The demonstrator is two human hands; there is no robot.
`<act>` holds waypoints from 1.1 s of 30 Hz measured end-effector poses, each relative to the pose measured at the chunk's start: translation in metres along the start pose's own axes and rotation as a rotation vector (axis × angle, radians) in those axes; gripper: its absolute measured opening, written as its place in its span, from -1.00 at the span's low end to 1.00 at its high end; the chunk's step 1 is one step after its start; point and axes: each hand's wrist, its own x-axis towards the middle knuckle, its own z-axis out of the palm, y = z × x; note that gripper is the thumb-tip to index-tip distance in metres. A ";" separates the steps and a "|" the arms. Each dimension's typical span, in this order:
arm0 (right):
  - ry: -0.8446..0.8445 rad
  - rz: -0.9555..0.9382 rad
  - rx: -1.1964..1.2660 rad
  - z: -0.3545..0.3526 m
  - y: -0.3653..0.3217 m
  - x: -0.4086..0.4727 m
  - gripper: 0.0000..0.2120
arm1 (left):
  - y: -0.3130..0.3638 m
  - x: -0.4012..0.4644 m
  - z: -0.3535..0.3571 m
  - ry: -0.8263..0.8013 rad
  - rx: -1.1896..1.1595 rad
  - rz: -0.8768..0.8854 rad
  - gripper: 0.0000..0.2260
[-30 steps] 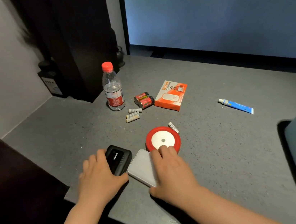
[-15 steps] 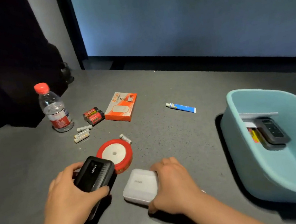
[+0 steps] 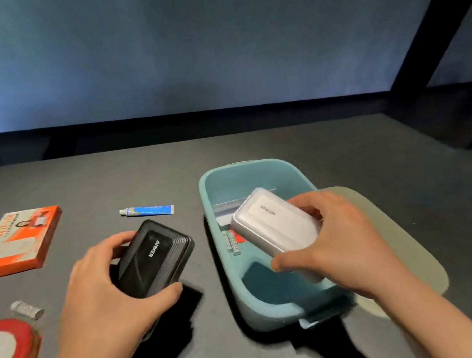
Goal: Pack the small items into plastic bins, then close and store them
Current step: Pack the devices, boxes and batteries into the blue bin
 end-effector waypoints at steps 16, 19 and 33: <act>-0.393 0.111 -0.407 0.075 0.046 0.102 -0.41 | 0.038 0.027 0.047 0.015 -0.002 0.039 -0.34; -0.396 0.128 -0.456 0.088 0.051 0.107 -0.39 | 0.032 0.021 0.045 0.026 0.010 0.007 -0.34; -0.295 0.160 -0.408 0.132 0.028 0.124 -0.01 | 0.043 0.031 0.057 -0.034 0.002 0.025 -0.34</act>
